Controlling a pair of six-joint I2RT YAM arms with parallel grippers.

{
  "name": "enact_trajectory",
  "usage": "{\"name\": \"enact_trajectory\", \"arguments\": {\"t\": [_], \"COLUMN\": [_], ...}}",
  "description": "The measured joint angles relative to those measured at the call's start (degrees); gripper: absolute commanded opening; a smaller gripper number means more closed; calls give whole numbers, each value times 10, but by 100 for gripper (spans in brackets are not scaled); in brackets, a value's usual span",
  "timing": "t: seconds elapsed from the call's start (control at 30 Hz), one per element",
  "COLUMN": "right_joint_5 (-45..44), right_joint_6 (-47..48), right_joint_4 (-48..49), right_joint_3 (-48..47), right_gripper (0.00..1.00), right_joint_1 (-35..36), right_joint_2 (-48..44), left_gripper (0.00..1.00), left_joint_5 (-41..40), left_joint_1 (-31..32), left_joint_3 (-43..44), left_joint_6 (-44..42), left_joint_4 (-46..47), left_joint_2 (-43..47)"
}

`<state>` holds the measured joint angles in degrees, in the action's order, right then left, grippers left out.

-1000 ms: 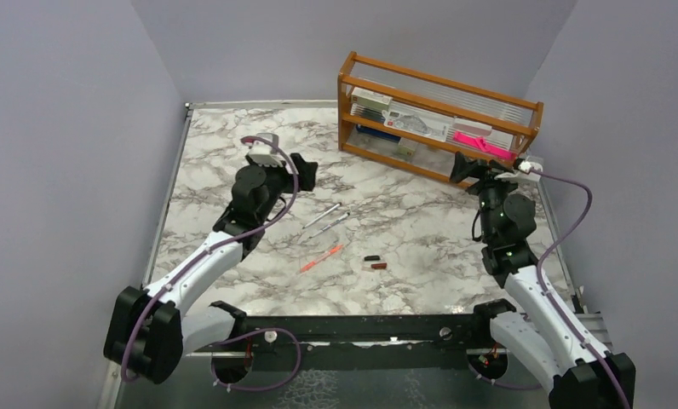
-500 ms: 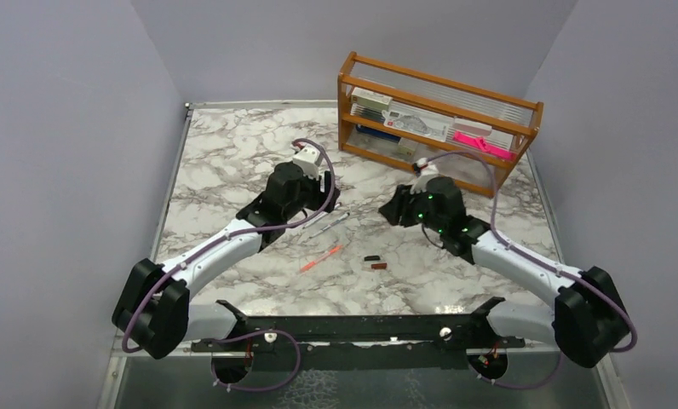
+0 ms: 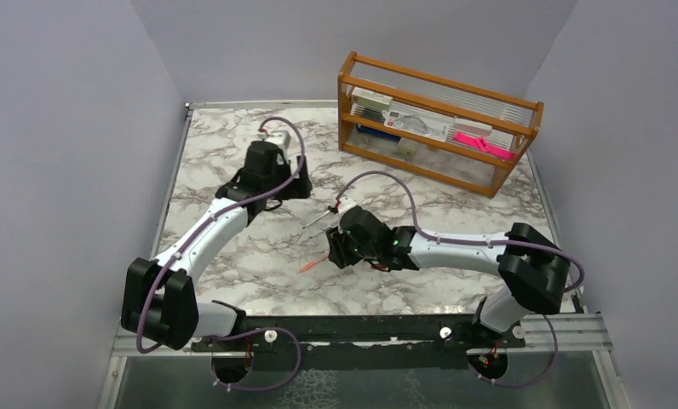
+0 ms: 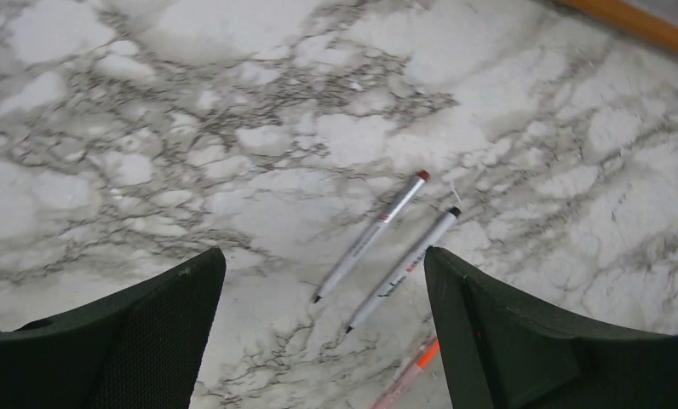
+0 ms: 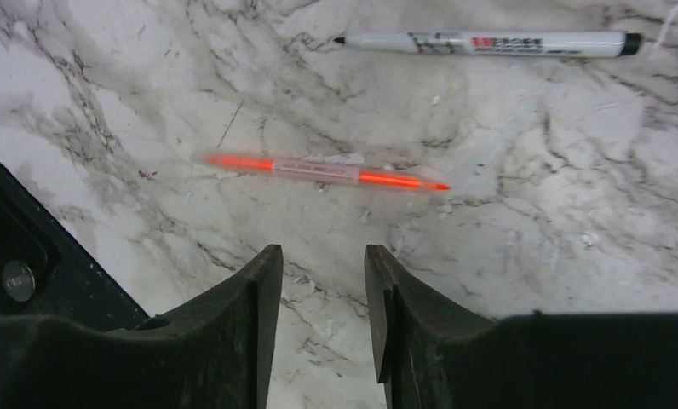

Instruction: Insert the pens into the pen caps

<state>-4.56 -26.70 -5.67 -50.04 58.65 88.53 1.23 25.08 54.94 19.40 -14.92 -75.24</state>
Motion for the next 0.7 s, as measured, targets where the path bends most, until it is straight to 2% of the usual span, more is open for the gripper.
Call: {"name": "enact_trajectory", "arguments": {"t": [0.07, 0.13, 0.2, 0.27, 0.33, 0.47, 0.57, 0.7], "right_joint_5": [-10, -19, -26, -33, -42, -73, -99, -126], "right_joint_6": [-2, -10, -18, -31, -46, -95, -140, -196], "right_joint_4": [-10, -16, -23, -30, -43, -63, -71, -75], "right_joint_3": [-16, -24, -29, -38, -53, -81, -80, -79], "right_gripper": [65, 73, 74, 63, 60, 62, 70, 72], "right_joint_1": [26, 35, 35, 35, 33, 35, 39, 43], "right_joint_2": [23, 34, 40, 50, 65, 93, 91, 85], "left_gripper": [90, 90, 90, 90, 89, 89, 88, 86], "left_joint_5": [26, 48, 63, 78, 87, 92, 92, 92], "left_joint_1": [-56, -111, -137, -149, -157, -167, -174, -184], "left_joint_3": [-9, -18, -27, -37, -42, -46, -48, -51], "left_joint_6": [28, 58, 80, 97, 109, 122, 123, 122], "left_joint_4": [-5, -5, -3, -2, -2, -1, -1, -1], "left_joint_2": [0, 0, 0, 1, 1, 6, 15, 24]}}
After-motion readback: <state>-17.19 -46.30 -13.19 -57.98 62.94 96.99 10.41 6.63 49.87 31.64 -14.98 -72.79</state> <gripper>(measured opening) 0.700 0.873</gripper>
